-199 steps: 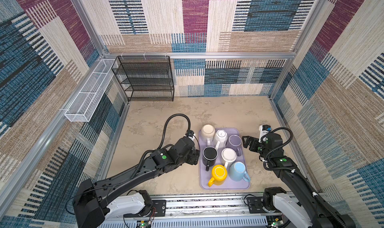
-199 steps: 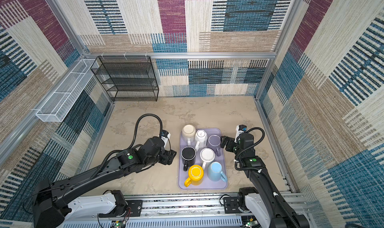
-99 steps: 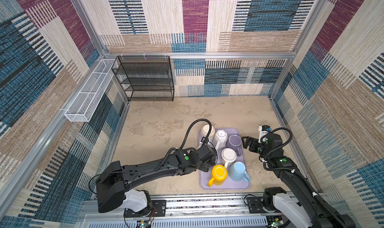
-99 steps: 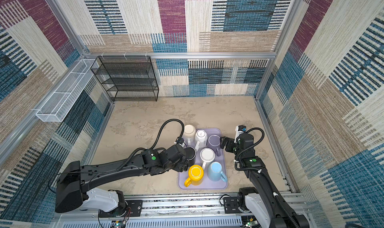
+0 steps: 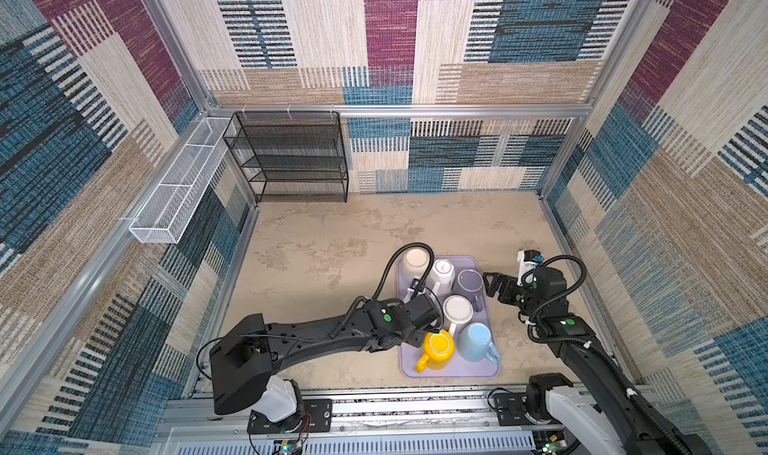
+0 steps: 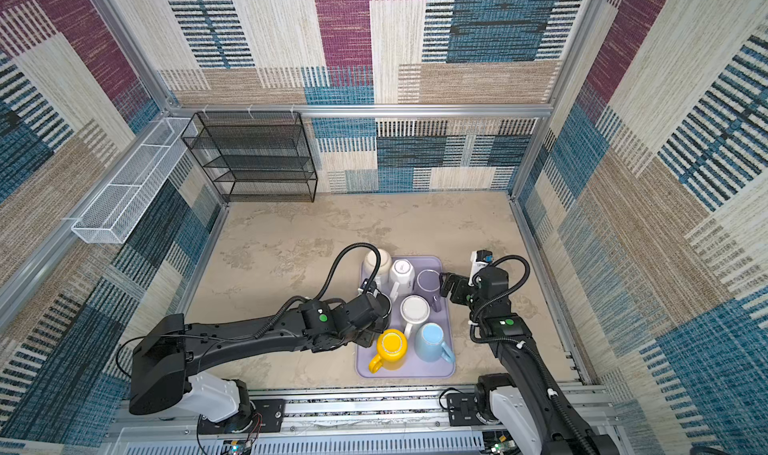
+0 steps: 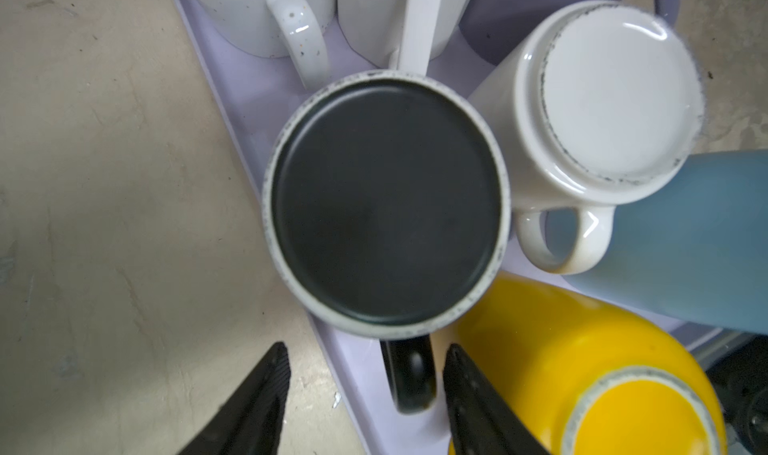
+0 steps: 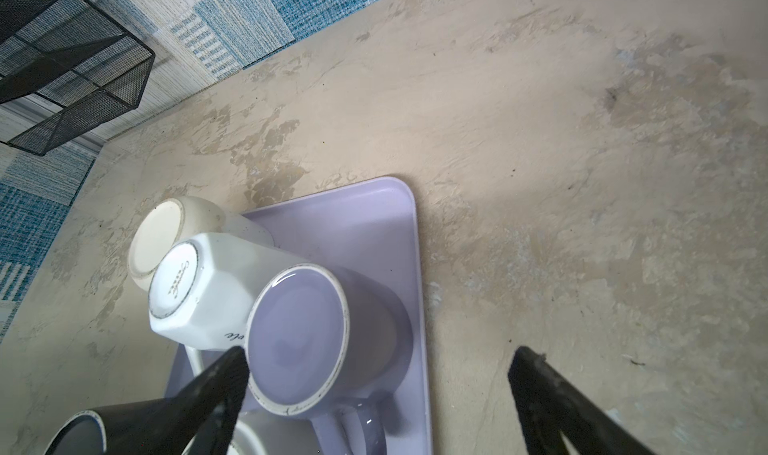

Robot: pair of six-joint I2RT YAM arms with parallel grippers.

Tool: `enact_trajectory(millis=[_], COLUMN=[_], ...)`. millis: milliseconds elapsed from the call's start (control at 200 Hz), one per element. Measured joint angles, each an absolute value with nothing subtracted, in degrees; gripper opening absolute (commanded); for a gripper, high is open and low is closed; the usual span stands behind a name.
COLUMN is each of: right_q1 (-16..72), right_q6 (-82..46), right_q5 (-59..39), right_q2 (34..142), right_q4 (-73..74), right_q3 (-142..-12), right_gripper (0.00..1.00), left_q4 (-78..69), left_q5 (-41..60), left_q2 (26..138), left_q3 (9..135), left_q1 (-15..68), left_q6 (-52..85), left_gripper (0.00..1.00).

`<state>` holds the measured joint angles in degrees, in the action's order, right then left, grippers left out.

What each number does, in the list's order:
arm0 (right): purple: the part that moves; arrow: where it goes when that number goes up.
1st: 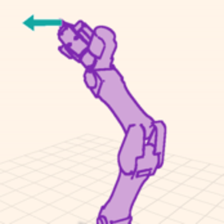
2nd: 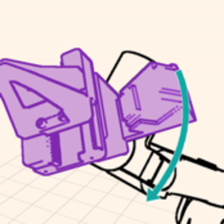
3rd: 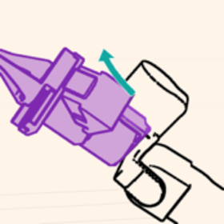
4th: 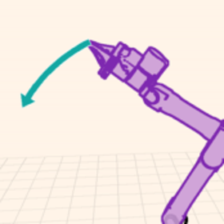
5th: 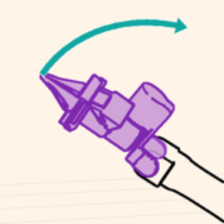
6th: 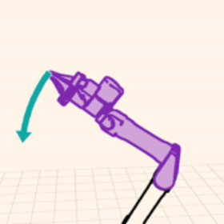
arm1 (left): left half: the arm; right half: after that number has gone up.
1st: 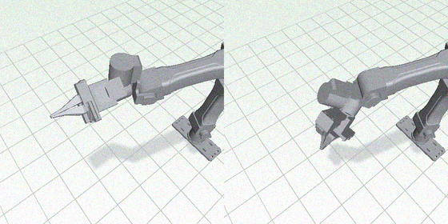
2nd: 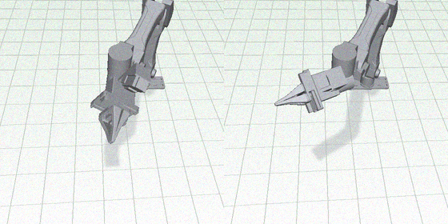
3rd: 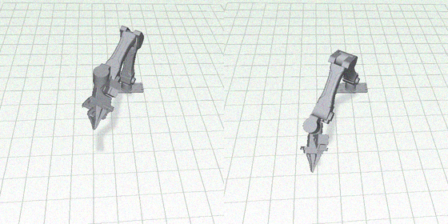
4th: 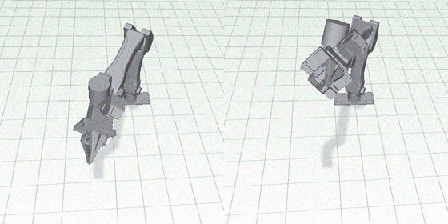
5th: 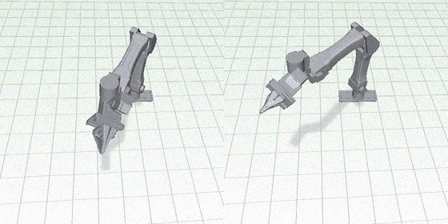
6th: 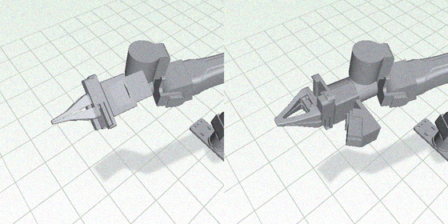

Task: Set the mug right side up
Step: 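Lower the left gripper over the black mug and close on its rim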

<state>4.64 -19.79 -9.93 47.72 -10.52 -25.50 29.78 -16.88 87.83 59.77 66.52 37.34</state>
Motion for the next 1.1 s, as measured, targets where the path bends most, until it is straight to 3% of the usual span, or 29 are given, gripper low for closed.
enact_trajectory(millis=[250,461,651,882,1102], right_q1=[4.6,4.6,4.6,4.6,4.6], right_q6=[-19.8,-19.4,-19.2,-19.2,-19.2], right_q5=[-10.1,-10.1,-10.1,-10.1,-10.4], right_q2=[47.8,48.1,48.2,48.3,48.3], right_q4=[-10.5,-10.3,-10.3,-10.3,-10.3], right_q3=[-25.5,-25.5,-25.5,-25.5,-25.5], right_gripper=[1.00,1.00,1.00,1.00,1.00], left_q4=[28.7,28.5,29.0,30.9,32.5], left_q5=[-16.4,-16.6,-17.9,-20.1,-21.7], left_q2=[89.9,91.6,92.8,94.6,95.7], left_q3=[60.0,60.8,61.7,63.5,64.1], left_q1=[66.8,66.9,66.9,66.9,66.9], left_q6=[37.6,37.6,37.6,37.5,37.3], left_gripper=[0.49,0.34,0.28,0.25,0.28])
